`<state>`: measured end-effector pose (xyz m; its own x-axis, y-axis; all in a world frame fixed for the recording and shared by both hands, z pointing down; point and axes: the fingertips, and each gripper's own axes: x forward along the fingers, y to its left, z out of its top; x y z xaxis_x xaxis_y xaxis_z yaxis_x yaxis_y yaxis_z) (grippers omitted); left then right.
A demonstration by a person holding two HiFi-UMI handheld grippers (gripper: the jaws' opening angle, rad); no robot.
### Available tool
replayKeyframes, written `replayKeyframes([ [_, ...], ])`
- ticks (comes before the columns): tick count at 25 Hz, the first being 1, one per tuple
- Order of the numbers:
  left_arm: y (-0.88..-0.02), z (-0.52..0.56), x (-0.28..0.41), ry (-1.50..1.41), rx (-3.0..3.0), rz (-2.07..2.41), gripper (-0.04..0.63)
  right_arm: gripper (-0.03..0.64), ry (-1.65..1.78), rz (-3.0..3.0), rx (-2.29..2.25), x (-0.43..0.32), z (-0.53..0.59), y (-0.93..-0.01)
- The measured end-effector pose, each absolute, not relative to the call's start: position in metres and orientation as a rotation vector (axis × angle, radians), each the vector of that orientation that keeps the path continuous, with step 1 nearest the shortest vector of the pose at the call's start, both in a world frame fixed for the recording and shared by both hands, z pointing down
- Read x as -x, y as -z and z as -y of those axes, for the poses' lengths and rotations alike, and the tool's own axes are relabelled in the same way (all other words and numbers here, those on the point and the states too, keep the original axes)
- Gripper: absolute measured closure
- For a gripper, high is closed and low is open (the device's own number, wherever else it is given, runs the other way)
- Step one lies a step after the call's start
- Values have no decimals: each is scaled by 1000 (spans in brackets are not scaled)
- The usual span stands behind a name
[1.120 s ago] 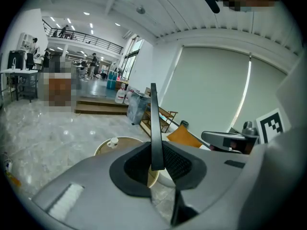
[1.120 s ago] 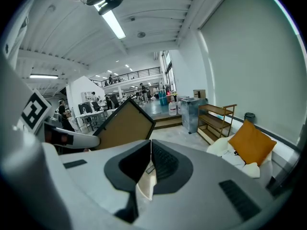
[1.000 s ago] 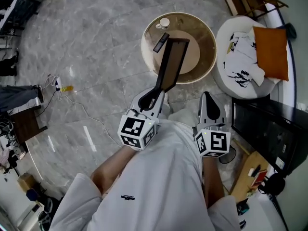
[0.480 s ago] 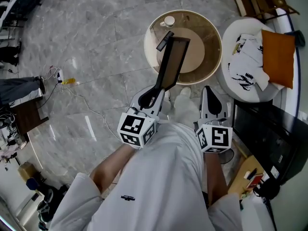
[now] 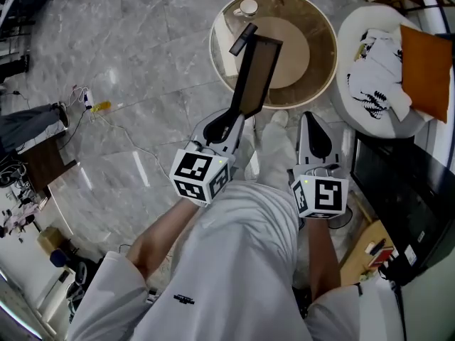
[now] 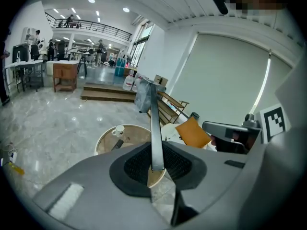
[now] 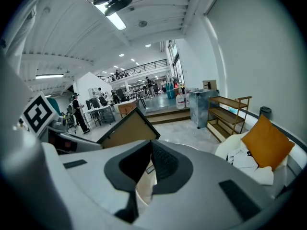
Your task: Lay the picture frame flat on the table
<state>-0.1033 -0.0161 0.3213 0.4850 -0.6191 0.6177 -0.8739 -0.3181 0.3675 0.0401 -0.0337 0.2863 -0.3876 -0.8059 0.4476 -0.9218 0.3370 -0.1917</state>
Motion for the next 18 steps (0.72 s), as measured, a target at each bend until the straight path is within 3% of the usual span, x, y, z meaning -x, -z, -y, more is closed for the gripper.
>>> replayKeyframes([
  [18,-482,45,95,-523,-1907,1191,528,612,-675,2313,-1439,-32,64,-430],
])
